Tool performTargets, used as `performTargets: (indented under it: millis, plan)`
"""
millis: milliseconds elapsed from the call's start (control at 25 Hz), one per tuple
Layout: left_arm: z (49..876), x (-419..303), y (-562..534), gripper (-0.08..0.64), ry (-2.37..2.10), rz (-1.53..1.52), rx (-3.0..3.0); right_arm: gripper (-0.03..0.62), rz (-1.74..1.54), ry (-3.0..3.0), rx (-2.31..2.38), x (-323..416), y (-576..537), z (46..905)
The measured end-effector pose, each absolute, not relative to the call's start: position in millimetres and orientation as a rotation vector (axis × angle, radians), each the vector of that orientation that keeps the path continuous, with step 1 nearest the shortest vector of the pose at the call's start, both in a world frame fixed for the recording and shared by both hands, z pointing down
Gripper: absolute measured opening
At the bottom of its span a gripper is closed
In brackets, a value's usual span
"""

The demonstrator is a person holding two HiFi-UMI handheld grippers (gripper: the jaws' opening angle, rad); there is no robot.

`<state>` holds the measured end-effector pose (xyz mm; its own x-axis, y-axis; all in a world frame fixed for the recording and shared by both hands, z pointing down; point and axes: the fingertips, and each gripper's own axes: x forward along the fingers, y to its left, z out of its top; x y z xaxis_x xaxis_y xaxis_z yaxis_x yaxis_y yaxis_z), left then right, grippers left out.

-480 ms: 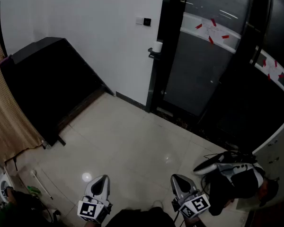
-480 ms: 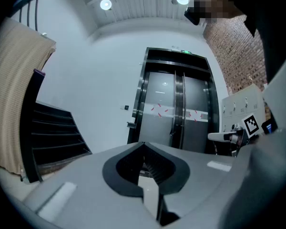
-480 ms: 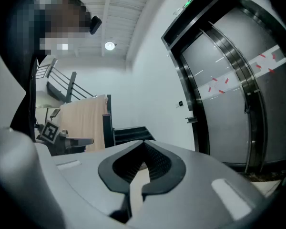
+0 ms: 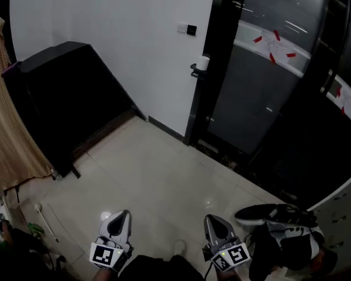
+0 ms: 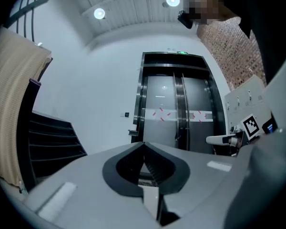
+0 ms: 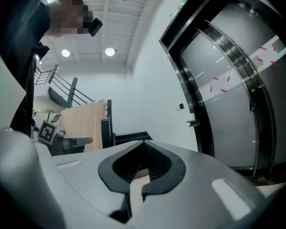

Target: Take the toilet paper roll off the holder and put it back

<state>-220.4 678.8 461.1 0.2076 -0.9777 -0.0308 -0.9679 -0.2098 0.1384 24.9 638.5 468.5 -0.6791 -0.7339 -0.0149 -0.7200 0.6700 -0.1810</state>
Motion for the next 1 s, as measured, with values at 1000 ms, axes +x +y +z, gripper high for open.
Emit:
performTargets:
  millis: [1000]
  plan:
    - [458.3, -83.9, 488.5, 0.002, -1.916, -0.144, 2.35, 0.014, -0.352, 2.732, -1.264, 163.5, 444.8, 492.5]
